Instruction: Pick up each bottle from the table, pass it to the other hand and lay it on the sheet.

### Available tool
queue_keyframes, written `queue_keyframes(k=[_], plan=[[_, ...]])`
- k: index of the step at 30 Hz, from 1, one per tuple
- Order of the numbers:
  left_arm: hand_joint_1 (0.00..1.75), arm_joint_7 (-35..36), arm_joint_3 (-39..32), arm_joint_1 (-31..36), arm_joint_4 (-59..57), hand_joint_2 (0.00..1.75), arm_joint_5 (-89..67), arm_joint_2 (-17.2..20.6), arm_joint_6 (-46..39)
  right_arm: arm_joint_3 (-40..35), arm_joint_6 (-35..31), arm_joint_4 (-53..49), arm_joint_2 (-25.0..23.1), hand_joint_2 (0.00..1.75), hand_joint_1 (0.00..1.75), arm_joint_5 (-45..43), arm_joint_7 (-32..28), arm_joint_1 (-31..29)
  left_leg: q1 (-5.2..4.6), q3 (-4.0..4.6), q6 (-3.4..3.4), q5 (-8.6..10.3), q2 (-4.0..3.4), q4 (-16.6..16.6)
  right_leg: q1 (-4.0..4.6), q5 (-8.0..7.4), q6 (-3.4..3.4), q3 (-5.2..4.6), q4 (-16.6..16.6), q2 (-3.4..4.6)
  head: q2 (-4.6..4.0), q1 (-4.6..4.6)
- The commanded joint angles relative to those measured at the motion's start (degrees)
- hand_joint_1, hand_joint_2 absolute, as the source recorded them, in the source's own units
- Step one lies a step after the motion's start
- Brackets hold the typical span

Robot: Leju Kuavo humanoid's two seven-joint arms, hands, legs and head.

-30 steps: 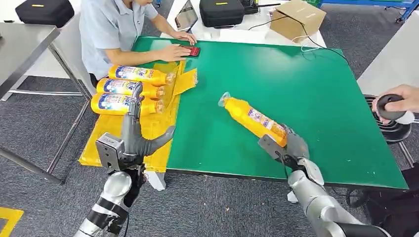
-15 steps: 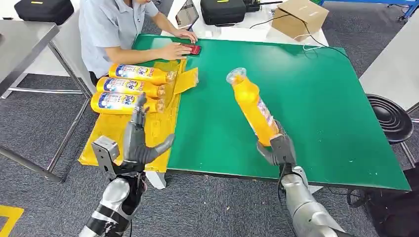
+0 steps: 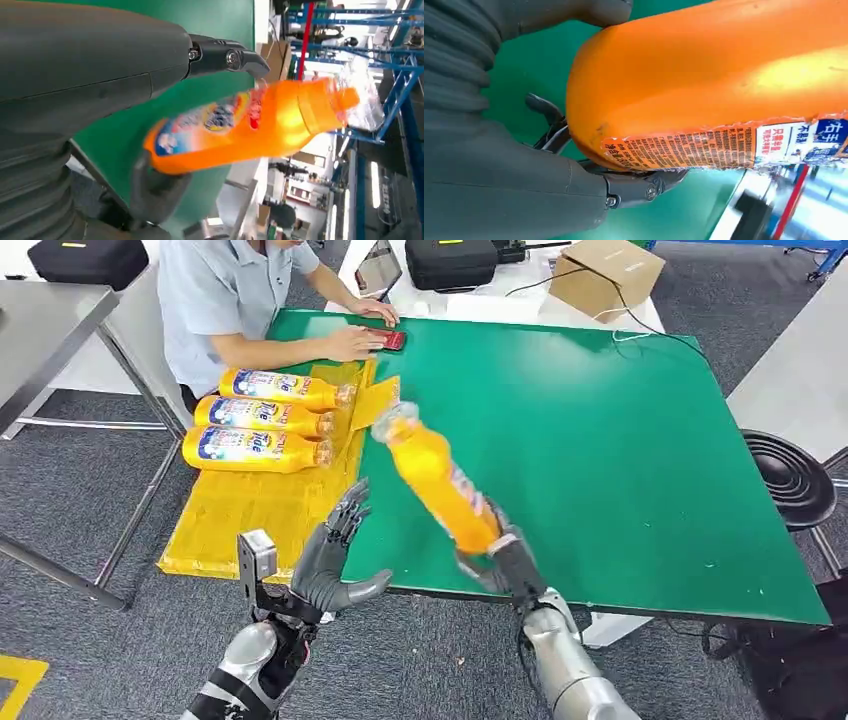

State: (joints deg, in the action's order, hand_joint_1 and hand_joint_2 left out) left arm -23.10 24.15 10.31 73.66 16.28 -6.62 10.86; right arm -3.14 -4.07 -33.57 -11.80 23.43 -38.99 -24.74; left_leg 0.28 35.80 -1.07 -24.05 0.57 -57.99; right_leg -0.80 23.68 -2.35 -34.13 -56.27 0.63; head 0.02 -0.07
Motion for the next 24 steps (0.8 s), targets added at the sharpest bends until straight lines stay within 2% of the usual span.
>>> queue_keyframes(k=[1, 5, 7, 8, 9, 20, 21, 22, 24], plan=[[0.00, -1.6, 0.3, 1.4, -0.2, 1.75, 0.4, -1.1, -1.8, -17.5, 1.2, -4.6, 0.9, 1.75, 1.75, 1.1, -1.0, 3.0, 0.01, -0.27, 0.04, -0.12, -0.02, 0.0, 0.04, 0.13, 0.10, 0.29, 0.0, -0.09, 0.00, 0.02], [0.00, -1.8, 0.3, 1.4, 0.3, 1.75, 0.3, -1.1, -2.1, -19.3, 1.4, -5.6, 0.9, 1.75, 1.75, 0.0, -1.0, 3.7, 0.01, -0.07, 0.02, -0.04, 0.01, 0.0, 0.02, 0.05, 0.06, 0.10, 0.0, -0.07, 0.00, 0.00], [0.00, -2.4, 0.0, 1.4, 0.9, 1.75, 0.7, -1.4, -2.7, -23.5, 1.8, -8.3, 1.6, 1.75, 1.75, -1.2, -1.0, 4.8, 0.01, -0.16, 0.03, -0.08, 0.00, 0.0, 0.03, 0.09, 0.08, 0.19, 0.0, -0.08, 0.00, 0.02], [0.00, -1.4, 0.2, 1.6, 0.9, 1.75, 2.4, -1.4, -1.5, -27.4, 3.1, -9.7, 1.8, 1.75, 1.75, -3.0, -1.0, 5.1, 0.02, -0.07, 0.04, -0.06, 0.01, 0.0, 0.04, 0.05, 0.07, 0.11, 0.0, -0.05, 0.00, 0.00], [0.00, 0.3, 1.0, 2.0, -0.2, 1.75, 3.1, -1.0, -0.8, -30.1, 1.7, -10.4, 2.4, 1.75, 1.75, -4.5, -1.0, 4.9, 0.01, -0.16, 0.05, -0.09, -0.02, 0.0, 0.04, 0.09, 0.09, 0.20, 0.0, -0.05, 0.00, 0.02], [0.00, 0.1, 4.2, 2.9, -3.0, 1.75, 1.3, 0.7, 1.6, -33.0, 1.0, -9.4, 2.3, 1.75, 1.75, -6.5, -1.0, 3.2, 0.00, -0.18, 0.04, -0.06, -0.01, 0.0, 0.02, 0.07, 0.09, 0.19, 0.0, -0.07, 0.00, 0.02], [1.62, 0.3, 4.7, 3.1, -3.4, 1.75, 0.7, 1.1, 1.9, -32.9, 1.0, -9.6, 2.2, 1.75, 1.75, -6.8, -1.0, 3.1, -0.03, -0.13, 0.03, -0.04, 0.00, 0.1, -0.01, 0.06, 0.07, 0.14, 0.0, -0.06, 0.00, 0.00], [1.75, 0.3, 5.0, 3.3, -3.9, 1.75, 0.0, 1.3, 2.1, -33.0, 1.0, -9.7, 2.4, 1.75, 1.75, -7.0, -1.0, 3.2, -0.01, -0.26, 0.05, -0.08, -0.03, 0.1, 0.01, 0.09, 0.11, 0.27, 0.1, -0.06, 0.00, 0.02], [1.75, 0.2, 4.7, 3.5, -4.8, 1.75, -0.2, 1.2, 1.9, -33.3, 1.1, -9.9, 2.6, 1.75, 1.75, -6.9, -1.0, 3.1, -0.01, -0.10, 0.04, -0.02, 0.01, 0.0, 0.01, 0.05, 0.08, 0.12, 0.0, -0.07, 0.00, 0.02]])
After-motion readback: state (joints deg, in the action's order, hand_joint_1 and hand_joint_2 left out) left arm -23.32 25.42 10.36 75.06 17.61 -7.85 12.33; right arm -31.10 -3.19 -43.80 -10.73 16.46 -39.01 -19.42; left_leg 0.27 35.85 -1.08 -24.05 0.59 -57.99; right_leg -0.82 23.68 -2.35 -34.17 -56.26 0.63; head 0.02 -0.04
